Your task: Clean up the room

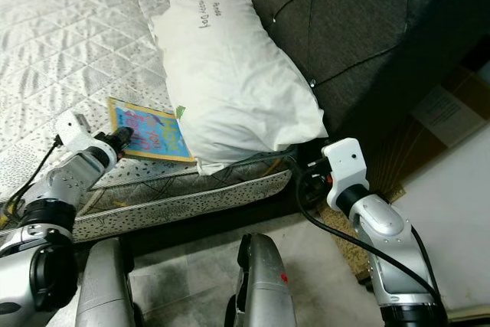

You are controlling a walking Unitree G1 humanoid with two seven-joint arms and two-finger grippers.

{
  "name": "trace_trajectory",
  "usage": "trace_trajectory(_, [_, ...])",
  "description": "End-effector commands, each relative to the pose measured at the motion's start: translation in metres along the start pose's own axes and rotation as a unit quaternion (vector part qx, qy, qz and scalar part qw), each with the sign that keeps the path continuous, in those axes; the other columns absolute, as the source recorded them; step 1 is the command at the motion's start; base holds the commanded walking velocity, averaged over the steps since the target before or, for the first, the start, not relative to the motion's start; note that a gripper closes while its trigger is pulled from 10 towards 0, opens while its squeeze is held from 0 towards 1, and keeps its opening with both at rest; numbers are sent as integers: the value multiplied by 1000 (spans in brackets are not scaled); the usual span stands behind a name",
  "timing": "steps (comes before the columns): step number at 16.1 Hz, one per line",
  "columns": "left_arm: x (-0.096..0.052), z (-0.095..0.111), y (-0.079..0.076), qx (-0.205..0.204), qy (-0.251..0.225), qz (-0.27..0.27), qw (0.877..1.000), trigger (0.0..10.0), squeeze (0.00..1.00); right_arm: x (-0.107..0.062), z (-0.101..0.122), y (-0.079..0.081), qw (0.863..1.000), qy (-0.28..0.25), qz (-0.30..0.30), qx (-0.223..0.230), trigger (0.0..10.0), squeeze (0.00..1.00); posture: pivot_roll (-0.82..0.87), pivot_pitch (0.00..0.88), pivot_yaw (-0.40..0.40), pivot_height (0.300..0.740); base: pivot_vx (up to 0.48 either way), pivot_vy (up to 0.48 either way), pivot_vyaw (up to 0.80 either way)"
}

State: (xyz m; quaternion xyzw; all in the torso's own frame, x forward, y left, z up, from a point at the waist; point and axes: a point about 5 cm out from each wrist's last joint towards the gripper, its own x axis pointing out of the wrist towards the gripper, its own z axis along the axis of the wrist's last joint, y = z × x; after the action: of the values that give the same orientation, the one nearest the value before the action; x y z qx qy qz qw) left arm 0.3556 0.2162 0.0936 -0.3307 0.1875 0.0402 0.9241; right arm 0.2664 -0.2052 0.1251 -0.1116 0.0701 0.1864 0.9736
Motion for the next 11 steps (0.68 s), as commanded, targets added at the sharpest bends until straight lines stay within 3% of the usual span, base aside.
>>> trace_trajectory(1, [1,5,-2,3,-4,-2,1000,10000,1000,0,2,-4,1000,0,-4,-3,10000,0,-198,49,-189,557,0,0,0])
trace_trajectory(11, [-8,5,28,58,-2,61,996,10000,1000,13,2,5,1000,-11,5,6,10000,0,-164,26,-177,557,0,0,0])
